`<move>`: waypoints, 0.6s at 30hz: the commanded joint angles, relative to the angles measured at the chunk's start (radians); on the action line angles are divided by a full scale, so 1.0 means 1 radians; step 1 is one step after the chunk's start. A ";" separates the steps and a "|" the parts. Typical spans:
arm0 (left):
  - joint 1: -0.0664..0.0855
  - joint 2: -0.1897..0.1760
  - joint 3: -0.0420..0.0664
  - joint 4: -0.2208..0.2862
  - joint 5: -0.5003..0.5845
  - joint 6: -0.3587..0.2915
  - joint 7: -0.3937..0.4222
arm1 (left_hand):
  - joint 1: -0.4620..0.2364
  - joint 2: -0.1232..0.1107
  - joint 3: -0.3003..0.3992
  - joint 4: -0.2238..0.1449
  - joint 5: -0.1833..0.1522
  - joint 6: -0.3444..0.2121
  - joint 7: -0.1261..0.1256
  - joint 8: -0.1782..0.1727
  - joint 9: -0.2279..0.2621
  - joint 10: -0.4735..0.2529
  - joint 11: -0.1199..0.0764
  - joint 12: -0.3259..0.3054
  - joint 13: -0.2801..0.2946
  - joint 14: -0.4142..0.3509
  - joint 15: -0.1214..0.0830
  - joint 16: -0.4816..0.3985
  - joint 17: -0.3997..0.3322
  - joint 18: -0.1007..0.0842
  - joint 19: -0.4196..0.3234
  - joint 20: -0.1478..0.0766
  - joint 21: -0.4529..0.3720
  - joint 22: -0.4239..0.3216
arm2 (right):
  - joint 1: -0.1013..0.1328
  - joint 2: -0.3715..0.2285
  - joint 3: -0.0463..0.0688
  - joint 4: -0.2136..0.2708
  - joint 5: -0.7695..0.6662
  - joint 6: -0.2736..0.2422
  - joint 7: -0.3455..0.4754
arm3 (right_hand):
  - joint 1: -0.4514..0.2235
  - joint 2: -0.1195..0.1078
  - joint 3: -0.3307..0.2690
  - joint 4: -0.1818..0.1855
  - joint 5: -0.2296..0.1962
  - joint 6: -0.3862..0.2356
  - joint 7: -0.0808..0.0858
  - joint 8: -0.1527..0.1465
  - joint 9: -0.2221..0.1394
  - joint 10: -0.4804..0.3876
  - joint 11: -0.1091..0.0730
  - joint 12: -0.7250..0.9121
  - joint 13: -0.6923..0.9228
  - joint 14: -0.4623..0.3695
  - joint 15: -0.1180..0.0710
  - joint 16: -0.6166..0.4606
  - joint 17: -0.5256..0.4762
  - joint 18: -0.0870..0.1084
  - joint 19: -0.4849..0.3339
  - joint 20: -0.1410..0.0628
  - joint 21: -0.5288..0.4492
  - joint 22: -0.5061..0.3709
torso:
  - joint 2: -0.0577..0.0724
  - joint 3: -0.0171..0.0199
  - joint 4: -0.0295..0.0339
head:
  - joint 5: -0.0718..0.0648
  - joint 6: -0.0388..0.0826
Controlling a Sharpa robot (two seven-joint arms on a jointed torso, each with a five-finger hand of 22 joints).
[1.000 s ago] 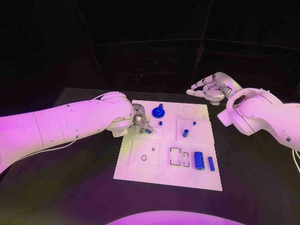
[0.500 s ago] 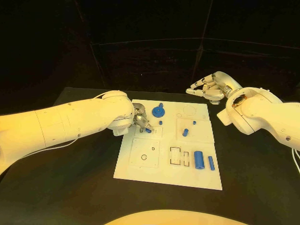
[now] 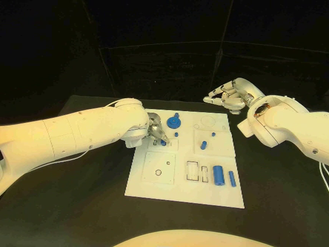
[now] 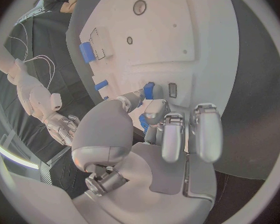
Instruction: Assemble the parts on the task board
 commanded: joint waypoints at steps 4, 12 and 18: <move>-0.001 0.011 -0.001 -0.006 -0.003 0.036 -0.009 | -0.035 0.005 -0.033 0.032 -0.003 0.019 -0.004 -0.004 -0.002 0.009 -0.003 0.011 0.008 0.102 -0.008 0.003 0.263 -0.020 0.028 -0.009 0.007 0.017 | 0.002 0.001 0.001 0.002 0.001 0.004 0.009 | -0.004 0.006 -0.006 0.002 0.007 -0.006 0.001 0.006 0.001 -0.007 0.002 -0.003 -0.002 0.027 0.000 -0.004 -0.002 0.006 -0.007 0.001 -0.005 -0.003 | 0.000 -0.0008 0.0003 | -0.001 -0.001; 0.000 0.017 0.000 -0.015 -0.021 0.035 -0.010 | -0.055 0.008 -0.055 0.050 -0.003 0.027 -0.006 -0.004 -0.003 0.015 -0.004 0.020 0.018 0.102 -0.010 0.003 0.263 -0.020 0.029 -0.011 0.008 0.020 | 0.002 0.002 0.001 0.002 0.002 0.004 0.010 | -0.004 0.007 -0.006 0.002 0.008 -0.006 0.001 0.006 0.001 -0.007 0.002 -0.003 -0.004 0.026 0.000 -0.005 -0.003 0.006 -0.007 0.001 -0.006 -0.004 | 0.000 -0.0011 0.0007 | -0.002 -0.003; 0.000 0.017 0.000 -0.018 -0.023 0.026 -0.008 | -0.120 -0.018 -0.152 0.101 -0.010 0.041 -0.006 -0.003 -0.005 0.018 -0.004 0.024 0.022 0.102 -0.009 0.003 0.263 -0.021 0.030 -0.011 0.009 0.024 | 0.002 0.003 0.001 0.002 0.003 0.004 0.011 | -0.005 0.007 -0.006 0.002 0.009 -0.006 0.001 0.006 0.001 -0.008 0.002 -0.004 -0.004 0.026 0.000 -0.006 -0.005 0.007 -0.009 0.001 -0.007 -0.006 | 0.000 -0.0009 0.0005 | -0.002 -0.003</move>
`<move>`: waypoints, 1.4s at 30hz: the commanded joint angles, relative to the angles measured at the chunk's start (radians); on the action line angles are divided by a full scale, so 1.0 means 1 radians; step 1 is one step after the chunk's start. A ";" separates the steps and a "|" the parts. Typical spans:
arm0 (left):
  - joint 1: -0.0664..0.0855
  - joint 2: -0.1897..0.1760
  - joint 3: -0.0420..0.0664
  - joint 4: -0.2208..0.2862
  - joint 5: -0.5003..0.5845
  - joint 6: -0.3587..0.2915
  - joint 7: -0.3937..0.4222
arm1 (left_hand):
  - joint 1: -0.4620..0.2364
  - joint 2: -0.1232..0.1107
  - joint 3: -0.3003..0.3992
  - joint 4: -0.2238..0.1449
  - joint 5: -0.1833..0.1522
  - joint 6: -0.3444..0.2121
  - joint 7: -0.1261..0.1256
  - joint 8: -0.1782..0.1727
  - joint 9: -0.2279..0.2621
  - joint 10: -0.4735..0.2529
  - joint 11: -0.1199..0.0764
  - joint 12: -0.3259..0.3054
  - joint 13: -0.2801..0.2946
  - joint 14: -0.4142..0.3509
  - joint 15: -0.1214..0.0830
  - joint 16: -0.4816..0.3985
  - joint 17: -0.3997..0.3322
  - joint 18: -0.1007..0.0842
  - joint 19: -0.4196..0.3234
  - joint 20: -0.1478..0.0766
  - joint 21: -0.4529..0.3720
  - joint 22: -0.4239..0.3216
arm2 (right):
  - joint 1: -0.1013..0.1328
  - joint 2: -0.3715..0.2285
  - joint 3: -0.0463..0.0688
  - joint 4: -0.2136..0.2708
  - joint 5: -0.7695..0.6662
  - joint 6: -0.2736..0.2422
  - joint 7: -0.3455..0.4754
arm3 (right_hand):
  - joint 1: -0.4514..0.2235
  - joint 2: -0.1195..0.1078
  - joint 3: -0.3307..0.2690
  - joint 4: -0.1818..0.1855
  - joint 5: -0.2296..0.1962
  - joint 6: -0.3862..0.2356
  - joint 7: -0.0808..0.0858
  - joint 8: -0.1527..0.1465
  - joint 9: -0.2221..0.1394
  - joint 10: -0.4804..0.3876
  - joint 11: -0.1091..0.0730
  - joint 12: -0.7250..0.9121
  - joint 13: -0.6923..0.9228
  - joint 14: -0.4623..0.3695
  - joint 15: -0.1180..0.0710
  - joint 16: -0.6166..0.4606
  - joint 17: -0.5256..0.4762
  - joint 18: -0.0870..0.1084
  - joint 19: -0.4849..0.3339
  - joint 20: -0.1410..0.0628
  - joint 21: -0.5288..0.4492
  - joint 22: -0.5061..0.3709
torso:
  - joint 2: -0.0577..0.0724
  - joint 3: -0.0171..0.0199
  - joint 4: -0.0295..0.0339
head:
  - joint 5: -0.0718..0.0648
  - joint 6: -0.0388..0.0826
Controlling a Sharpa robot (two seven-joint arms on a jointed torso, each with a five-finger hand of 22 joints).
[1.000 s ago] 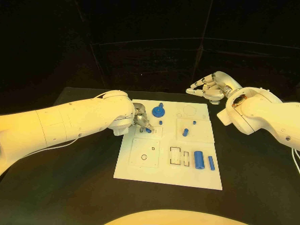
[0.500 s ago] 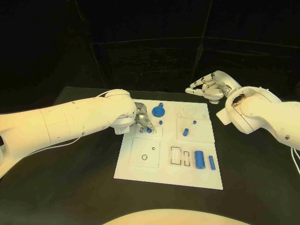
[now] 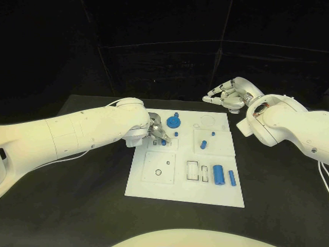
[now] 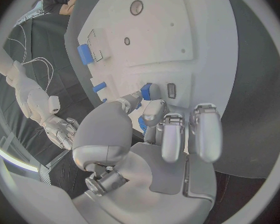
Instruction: Assemble the parts on the task board
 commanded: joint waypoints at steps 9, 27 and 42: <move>0.001 -0.013 0.002 0.006 -0.012 -0.035 0.015 | -0.033 -0.016 -0.215 0.081 -0.045 0.012 -0.006 -0.006 -0.005 0.010 -0.006 0.008 0.006 0.106 -0.011 0.003 0.263 -0.011 0.035 -0.012 0.005 0.029 | 0.002 0.002 0.001 -0.001 0.004 0.004 0.012 | -0.008 0.008 -0.008 0.002 0.003 -0.007 0.002 0.006 0.001 -0.008 0.003 -0.004 -0.002 0.026 0.000 -0.007 -0.001 0.007 -0.010 0.001 -0.008 -0.003 | 0.000 -0.0012 0.0002 | -0.001 0.003; 0.023 -0.086 0.074 0.079 -0.012 -0.022 0.032 | 0.033 0.002 -0.368 0.122 -0.049 -0.022 0.003 -0.019 -0.008 -0.023 0.000 -0.035 -0.041 0.106 -0.009 0.003 0.263 0.001 0.017 -0.013 -0.035 -0.026 | 0.002 0.003 0.001 -0.012 0.008 0.004 0.014 | -0.012 0.009 -0.010 0.003 0.003 -0.008 0.002 0.006 0.001 -0.008 0.003 -0.003 -0.002 0.025 0.000 -0.009 -0.004 0.007 -0.011 0.001 -0.010 -0.005 | 0.000 0.0006 0.0002 | -0.010 0.006; 0.076 -0.030 0.081 -0.077 -0.012 0.126 -0.003 | 0.067 0.033 -0.452 0.124 -0.049 -0.076 0.030 -0.069 -0.036 -0.065 0.024 -0.080 -0.094 0.106 0.011 0.003 0.263 0.007 0.005 0.003 -0.064 -0.061 | 0.002 0.010 0.001 -0.018 0.009 0.006 0.014 | -0.016 0.014 -0.012 0.003 0.005 -0.008 0.002 0.007 0.002 -0.008 0.003 -0.002 -0.002 0.025 0.001 -0.011 -0.005 0.008 -0.013 0.001 -0.012 -0.009 | 0.001 -0.0003 -0.0003 | -0.001 0.005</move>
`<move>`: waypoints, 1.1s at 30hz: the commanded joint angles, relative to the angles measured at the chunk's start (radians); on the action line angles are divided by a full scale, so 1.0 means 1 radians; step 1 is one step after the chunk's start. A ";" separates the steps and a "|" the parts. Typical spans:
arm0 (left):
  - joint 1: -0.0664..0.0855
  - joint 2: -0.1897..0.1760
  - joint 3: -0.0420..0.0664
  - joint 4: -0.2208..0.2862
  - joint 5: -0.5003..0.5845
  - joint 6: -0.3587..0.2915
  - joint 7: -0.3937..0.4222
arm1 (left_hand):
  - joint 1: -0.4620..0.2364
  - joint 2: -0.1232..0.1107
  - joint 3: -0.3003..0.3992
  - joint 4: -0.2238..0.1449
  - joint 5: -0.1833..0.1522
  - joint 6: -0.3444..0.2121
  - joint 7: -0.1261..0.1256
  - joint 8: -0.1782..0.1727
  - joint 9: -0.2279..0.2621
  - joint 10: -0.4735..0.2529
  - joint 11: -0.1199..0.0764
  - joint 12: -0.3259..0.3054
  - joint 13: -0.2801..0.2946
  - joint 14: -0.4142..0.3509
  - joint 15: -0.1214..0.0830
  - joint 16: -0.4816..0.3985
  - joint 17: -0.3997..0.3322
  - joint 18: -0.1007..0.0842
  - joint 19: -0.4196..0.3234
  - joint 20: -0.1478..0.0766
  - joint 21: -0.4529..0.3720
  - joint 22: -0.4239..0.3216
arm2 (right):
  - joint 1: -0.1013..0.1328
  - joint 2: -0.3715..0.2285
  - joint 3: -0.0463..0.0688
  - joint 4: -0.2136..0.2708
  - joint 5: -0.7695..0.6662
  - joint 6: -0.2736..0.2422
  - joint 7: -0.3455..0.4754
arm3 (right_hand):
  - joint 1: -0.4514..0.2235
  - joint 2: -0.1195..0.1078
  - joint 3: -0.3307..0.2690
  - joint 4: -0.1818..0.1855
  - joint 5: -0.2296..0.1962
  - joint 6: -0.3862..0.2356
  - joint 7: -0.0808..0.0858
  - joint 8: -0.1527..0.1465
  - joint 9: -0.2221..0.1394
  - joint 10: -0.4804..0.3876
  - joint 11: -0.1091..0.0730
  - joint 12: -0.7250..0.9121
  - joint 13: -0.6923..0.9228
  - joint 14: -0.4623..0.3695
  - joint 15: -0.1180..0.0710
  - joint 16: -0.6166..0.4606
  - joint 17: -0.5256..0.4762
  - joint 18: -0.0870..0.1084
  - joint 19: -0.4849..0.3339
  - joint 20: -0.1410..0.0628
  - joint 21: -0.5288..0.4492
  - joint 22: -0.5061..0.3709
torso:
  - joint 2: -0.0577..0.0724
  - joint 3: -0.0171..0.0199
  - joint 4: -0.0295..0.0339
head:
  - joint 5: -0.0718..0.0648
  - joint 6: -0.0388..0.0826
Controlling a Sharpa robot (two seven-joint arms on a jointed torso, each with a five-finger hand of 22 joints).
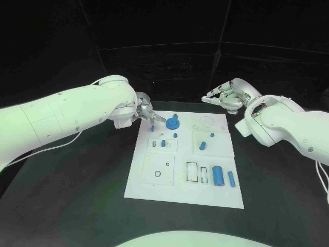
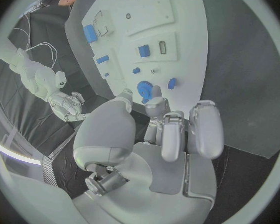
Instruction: Assemble the parts on the task board
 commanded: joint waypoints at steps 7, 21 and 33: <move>0.004 0.073 -0.014 -0.151 -0.006 0.104 -0.001 | 0.047 0.026 -0.024 -0.007 -0.002 -0.003 0.007 -0.016 -0.012 -0.010 0.004 -0.006 -0.006 0.104 0.013 0.003 0.263 0.005 0.003 0.012 -0.005 0.001 | 0.002 0.005 0.001 0.000 0.002 0.006 0.009 | -0.007 0.010 -0.007 -0.003 0.008 -0.009 0.002 0.008 0.002 -0.004 -0.001 -0.002 -0.003 0.025 0.001 -0.004 -0.002 0.008 -0.005 0.001 -0.005 -0.002 | 0.000 0.0000 -0.0023 | 0.009 -0.004; 0.000 0.134 -0.038 -0.257 -0.006 0.138 0.021 | 0.079 0.043 -0.033 -0.013 -0.002 -0.001 0.010 -0.021 -0.020 -0.011 0.006 -0.003 -0.005 0.104 0.015 0.003 0.263 0.003 0.006 0.015 -0.001 0.009 | 0.002 0.009 0.001 0.002 0.002 0.006 0.008 | -0.007 0.011 -0.007 -0.004 0.010 -0.009 0.002 0.008 0.002 -0.004 -0.001 -0.001 -0.002 0.025 0.001 -0.004 -0.002 0.008 -0.005 0.001 -0.005 -0.002 | 0.000 0.0011 -0.0028 | 0.016 -0.004; -0.008 0.166 -0.067 -0.310 -0.006 0.142 0.042 | 0.092 0.047 -0.037 -0.017 -0.002 0.000 0.010 -0.023 -0.023 -0.012 0.006 -0.001 -0.005 0.104 0.016 0.003 0.263 0.002 0.008 0.015 0.003 0.015 | 0.002 0.012 0.001 0.002 0.002 0.007 0.009 | -0.007 0.011 -0.007 -0.004 0.010 -0.009 0.002 0.008 0.002 -0.004 -0.001 -0.001 -0.002 0.025 0.001 -0.004 -0.002 0.008 -0.005 0.001 -0.005 -0.002 | 0.000 0.0006 -0.0010 | 0.014 -0.005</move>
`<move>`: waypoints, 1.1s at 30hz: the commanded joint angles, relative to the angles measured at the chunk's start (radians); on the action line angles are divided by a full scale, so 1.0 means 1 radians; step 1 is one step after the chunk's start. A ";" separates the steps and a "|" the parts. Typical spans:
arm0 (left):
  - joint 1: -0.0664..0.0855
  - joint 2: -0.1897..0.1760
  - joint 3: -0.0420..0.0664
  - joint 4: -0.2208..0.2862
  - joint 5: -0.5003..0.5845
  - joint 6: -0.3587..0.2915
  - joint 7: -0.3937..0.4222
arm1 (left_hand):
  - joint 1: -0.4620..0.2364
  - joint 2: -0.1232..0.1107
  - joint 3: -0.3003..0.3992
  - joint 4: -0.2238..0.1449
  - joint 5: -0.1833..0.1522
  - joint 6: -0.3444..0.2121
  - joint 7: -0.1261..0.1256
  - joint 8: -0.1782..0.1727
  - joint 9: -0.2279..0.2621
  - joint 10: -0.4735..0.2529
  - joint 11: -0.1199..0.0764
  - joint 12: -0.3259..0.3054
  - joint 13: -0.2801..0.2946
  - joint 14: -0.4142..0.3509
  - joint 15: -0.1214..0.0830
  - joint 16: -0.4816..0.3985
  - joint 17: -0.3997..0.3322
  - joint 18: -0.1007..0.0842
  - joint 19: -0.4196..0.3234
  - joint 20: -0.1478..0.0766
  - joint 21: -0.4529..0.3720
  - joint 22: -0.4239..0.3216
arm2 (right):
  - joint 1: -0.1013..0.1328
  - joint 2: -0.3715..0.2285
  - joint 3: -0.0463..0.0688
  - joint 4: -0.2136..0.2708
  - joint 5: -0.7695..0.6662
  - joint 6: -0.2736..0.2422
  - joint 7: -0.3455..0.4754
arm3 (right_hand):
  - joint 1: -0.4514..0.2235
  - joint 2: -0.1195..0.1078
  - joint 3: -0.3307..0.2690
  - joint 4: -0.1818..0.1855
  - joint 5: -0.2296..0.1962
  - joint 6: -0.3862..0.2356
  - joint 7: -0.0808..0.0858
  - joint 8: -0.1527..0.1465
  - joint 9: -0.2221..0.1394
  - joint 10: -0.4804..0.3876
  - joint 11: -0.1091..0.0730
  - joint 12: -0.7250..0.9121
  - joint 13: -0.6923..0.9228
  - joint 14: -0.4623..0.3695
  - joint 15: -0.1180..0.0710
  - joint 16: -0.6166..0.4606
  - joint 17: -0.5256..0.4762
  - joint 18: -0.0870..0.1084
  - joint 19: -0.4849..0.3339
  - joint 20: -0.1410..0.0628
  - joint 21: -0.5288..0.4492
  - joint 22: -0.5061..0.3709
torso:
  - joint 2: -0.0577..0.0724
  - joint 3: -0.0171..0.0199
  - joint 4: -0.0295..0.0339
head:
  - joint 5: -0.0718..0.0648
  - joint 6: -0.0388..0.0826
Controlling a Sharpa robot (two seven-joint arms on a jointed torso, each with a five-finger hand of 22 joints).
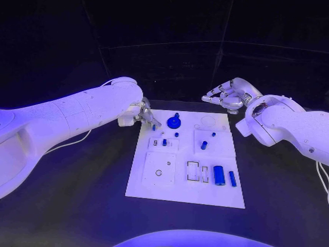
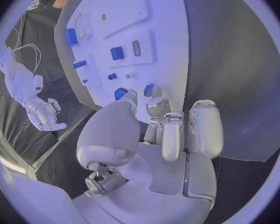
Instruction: Assemble the parts on the task board
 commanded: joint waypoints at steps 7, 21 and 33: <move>-0.001 0.007 -0.003 -0.029 -0.016 0.001 0.030 | 0.019 0.004 -0.008 -0.005 -0.002 0.004 0.007 -0.005 -0.004 -0.004 0.000 0.000 0.001 0.104 0.009 0.003 0.263 0.002 0.008 0.009 0.003 0.003 | 0.002 0.001 0.001 0.002 0.001 0.004 0.009 | -0.002 0.006 -0.004 -0.001 0.004 -0.005 -0.002 0.005 0.001 -0.004 -0.001 -0.001 -0.001 0.025 0.000 -0.004 -0.001 0.008 -0.005 0.001 -0.005 -0.001 | 0.000 0.0000 0.0005 | 0.000 -0.002; -0.001 0.016 -0.004 -0.035 -0.023 -0.006 0.050 | 0.037 0.013 -0.011 -0.012 -0.002 0.008 0.007 -0.006 -0.007 -0.004 0.000 0.002 0.001 0.104 0.009 0.003 0.263 0.001 0.009 0.009 0.005 0.006 | 0.002 0.005 0.001 -0.001 0.001 0.005 0.009 | -0.002 0.008 -0.005 -0.002 0.007 -0.006 -0.002 0.005 0.001 -0.004 -0.001 -0.001 -0.002 0.025 0.000 -0.004 -0.001 0.008 -0.005 0.001 -0.005 -0.001 | -0.001 0.0005 0.0009 | 0.000 -0.004; -0.001 0.019 -0.004 -0.042 -0.023 -0.006 0.054 | 0.057 0.024 -0.011 -0.022 -0.002 0.011 0.007 -0.007 -0.011 -0.005 0.000 0.003 0.000 0.104 0.009 0.003 0.263 0.001 0.010 0.010 0.007 0.010 | 0.002 0.006 0.001 -0.002 0.001 0.006 0.008 | -0.002 0.008 -0.005 -0.002 0.007 -0.006 -0.002 0.005 0.001 -0.004 -0.001 -0.001 -0.002 0.025 0.000 -0.004 -0.001 0.008 -0.005 0.001 -0.005 -0.001 | -0.001 -0.0002 0.0021 | 0.001 -0.005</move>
